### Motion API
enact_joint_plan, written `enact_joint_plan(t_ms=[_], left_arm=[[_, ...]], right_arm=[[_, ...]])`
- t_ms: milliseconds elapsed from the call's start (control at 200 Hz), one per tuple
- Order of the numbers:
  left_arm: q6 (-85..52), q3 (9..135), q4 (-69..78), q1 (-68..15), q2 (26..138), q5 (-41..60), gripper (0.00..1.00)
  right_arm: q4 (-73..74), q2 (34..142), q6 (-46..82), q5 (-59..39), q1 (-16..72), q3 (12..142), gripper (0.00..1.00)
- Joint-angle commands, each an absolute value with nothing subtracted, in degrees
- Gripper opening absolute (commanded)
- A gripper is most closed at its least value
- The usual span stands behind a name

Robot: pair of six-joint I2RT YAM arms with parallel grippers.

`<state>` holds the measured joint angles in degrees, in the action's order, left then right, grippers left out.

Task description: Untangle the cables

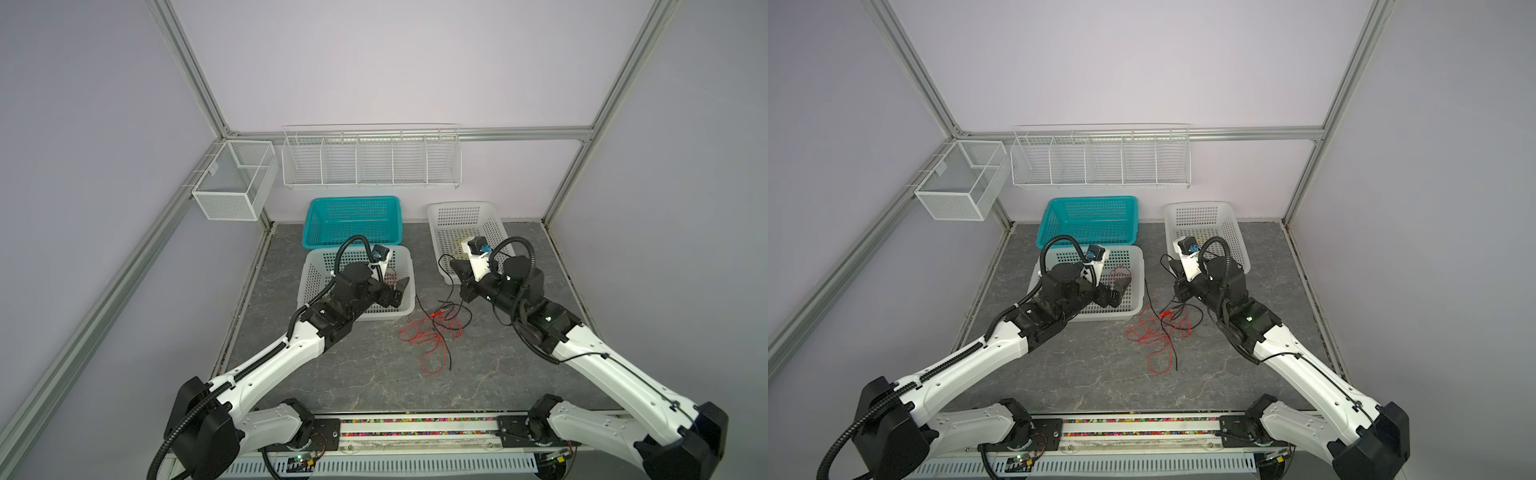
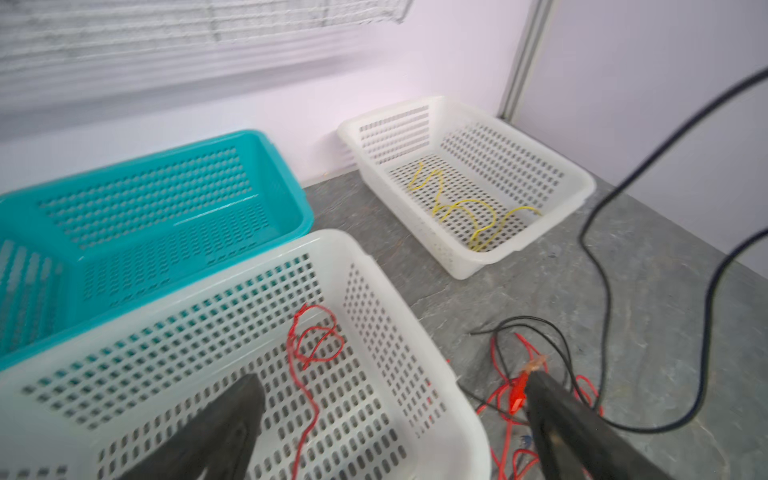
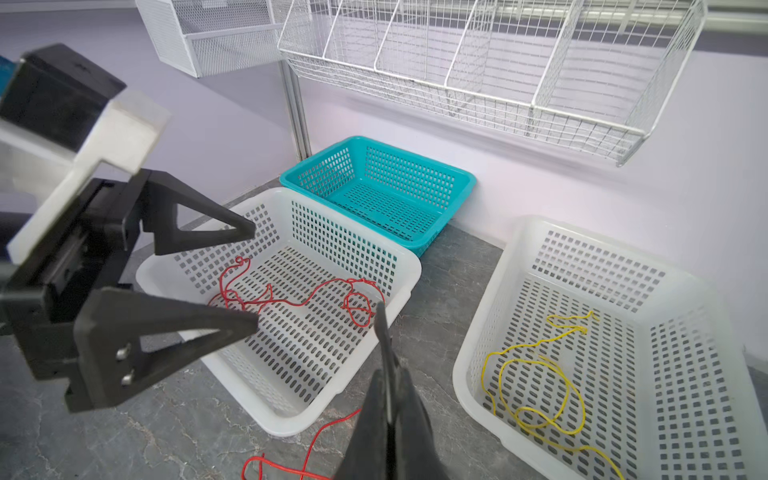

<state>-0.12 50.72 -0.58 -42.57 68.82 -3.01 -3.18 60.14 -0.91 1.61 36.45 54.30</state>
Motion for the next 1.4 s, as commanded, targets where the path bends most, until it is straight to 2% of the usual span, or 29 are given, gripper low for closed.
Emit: enact_joint_plan(t_ms=[0, 155, 305, 480, 730, 855, 960, 1070, 1135, 1190, 1335, 1395], left_arm=[[4.0, 51.9, 5.43, -43.89, 70.04, 1.0, 0.98], [3.03, 52.87, 8.31, -44.65, 71.81, 5.73, 1.0], [3.6, 52.74, 12.34, -46.62, 73.61, 3.87, 0.99], [2.68, 53.41, 16.0, -47.23, 76.54, 7.28, 0.99], [3.51, 54.45, 20.78, -48.7, 80.14, 3.69, 1.0], [3.52, 54.8, 23.92, -48.69, 80.63, 4.12, 0.86], [4.16, 55.98, 24.68, -48.7, 80.92, 6.72, 0.84], [4.94, 57.01, 25.11, -48.71, 81.46, 8.5, 0.68], [5.37, 57.66, 24.56, -48.71, 81.9, 8.99, 0.53], [5.41, 58.16, 23.81, -48.72, 82.12, 9.46, 0.46], [5.28, 59.16, 22.79, -48.8, 82.35, 9.22, 0.01], [4.74, 60.52, 20.91, -48.78, 82.57, 7.2, 0.0]], right_arm=[[-6.56, 59.59, -2.39, -0.04, 36.51, 56.26, 0.06], [-9.17, 60.12, -0.4, 3.2, 36.48, 58.84, 0.06], [-7.42, 59.33, -1.53, -2.21, 36.46, 57.53, 0.06], [-7.25, 60.21, -1.14, -5.07, 36.47, 57.33, 0.06], [-7.71, 60.28, -2.23, -11.71, 36.47, 57.01, 0.06], [-8.0, 60.31, -2.35, -13.3, 36.47, 56.69, 0.07], [-8.18, 60.9, -2.2, -13.45, 36.47, 56.54, 0.07], [-8.02, 61.65, -1.78, -14.59, 36.47, 56.45, 0.07], [-7.61, 62.03, -1.42, -14.98, 36.45, 56.34, 0.07], [-7.53, 62.37, -1.33, -15.07, 36.47, 56.37, 0.08], [-7.39, 63.32, -0.48, -13.35, 36.43, 56.47, 0.12], [-7.32, 63.67, 0.1, -10.9, 36.39, 56.29, 0.16]])
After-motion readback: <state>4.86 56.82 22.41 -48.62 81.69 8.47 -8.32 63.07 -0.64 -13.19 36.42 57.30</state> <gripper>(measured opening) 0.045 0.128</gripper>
